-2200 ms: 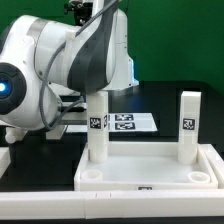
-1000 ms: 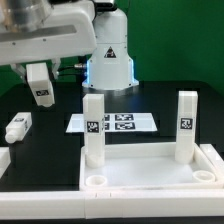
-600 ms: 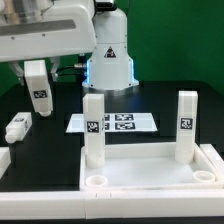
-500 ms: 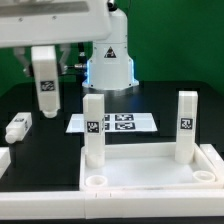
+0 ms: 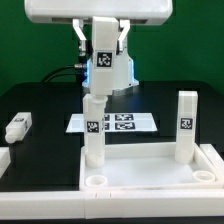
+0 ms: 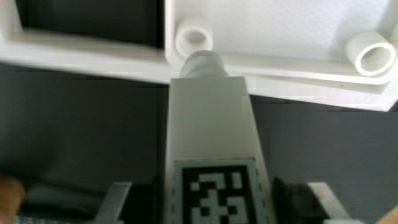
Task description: Assemble desk
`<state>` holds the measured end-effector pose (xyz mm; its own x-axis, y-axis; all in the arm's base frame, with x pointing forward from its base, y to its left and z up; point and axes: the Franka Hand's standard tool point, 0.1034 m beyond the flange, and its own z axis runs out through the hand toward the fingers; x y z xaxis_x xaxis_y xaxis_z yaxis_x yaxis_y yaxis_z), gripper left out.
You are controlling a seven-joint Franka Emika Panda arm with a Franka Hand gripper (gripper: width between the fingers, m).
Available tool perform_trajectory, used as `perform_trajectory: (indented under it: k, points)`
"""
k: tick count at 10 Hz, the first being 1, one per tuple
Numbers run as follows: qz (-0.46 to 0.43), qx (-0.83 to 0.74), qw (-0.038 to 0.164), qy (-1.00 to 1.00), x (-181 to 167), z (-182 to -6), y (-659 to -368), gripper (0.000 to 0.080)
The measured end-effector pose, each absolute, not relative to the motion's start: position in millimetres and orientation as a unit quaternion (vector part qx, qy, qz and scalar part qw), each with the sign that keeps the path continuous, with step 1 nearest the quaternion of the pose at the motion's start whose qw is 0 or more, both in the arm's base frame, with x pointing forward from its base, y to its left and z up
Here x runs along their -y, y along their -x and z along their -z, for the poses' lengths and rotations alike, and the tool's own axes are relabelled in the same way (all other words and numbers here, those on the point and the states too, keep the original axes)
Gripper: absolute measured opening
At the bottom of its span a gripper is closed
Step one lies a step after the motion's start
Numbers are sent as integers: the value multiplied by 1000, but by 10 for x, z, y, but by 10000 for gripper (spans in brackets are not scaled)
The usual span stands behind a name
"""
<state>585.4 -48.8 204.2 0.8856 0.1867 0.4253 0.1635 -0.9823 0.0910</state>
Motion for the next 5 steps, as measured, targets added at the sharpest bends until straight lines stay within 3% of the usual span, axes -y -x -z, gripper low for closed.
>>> perform_trajectory:
  k: [3, 5]
  points:
    - [-231, -77, 32, -969, 581, -2021, -5833, 284]
    - [-227, -32, 7, -973, 228, -1943, -5884, 284]
